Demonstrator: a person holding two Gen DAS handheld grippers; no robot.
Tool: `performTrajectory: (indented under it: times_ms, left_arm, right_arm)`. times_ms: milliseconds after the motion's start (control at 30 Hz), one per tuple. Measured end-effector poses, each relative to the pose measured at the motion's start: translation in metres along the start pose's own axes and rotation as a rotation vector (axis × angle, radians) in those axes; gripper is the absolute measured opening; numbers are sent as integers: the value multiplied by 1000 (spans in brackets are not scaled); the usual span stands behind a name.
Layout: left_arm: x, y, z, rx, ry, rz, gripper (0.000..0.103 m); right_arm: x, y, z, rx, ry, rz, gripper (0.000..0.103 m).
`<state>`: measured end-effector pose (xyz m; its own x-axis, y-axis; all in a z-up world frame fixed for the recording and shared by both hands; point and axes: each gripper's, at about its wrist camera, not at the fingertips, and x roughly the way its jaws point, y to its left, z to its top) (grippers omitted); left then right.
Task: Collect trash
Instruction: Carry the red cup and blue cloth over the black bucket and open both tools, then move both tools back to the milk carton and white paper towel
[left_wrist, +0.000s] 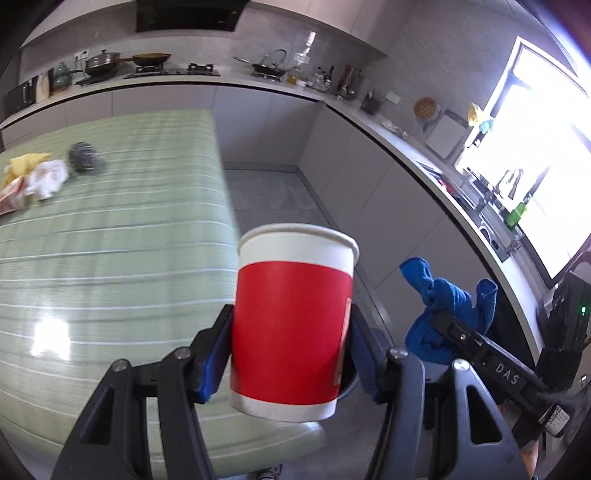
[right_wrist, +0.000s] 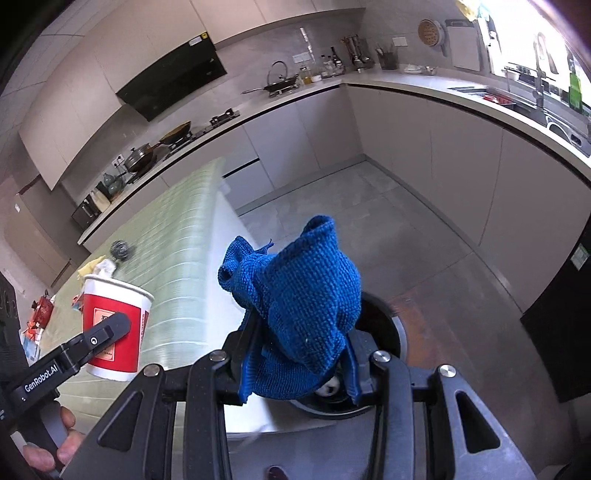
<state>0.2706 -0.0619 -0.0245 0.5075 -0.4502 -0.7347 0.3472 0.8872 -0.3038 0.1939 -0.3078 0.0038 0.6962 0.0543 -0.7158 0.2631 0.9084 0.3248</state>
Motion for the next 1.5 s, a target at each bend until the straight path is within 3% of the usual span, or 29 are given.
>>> performTrajectory:
  times_ms: [167,433,1067,1133,1200,1233,1333,1500]
  left_arm:
    - [26,-32,-3,14,41,-8,60]
    - [58,-49,-15,23,101,27,60]
    - [112,-52,-15,8,186,153,62]
    - [116,-52,-14,-4,191,164,63]
    - [120,-53,-15,-8,197,182,63]
    - [122,-53,-15,-11,200,190,63]
    - [128,-54,-12,-26,218,203,65]
    - [126,-57,-6,-32,216,206,69]
  right_arm:
    - [2,-39,8,22,22,-5,40]
    - [28,-68,1,33,86,-2,40]
    - [160,-61,-25,-64,337,48,42]
    - [168,-60,-26,-73,351,44,47]
    - [177,-58,-25,-83,367,42,71]
    - [180,-58,-24,-81,364,40,75]
    - [179,-59,-17,-75,342,35,77]
    - [152,-76,2,-26,232,-6,77]
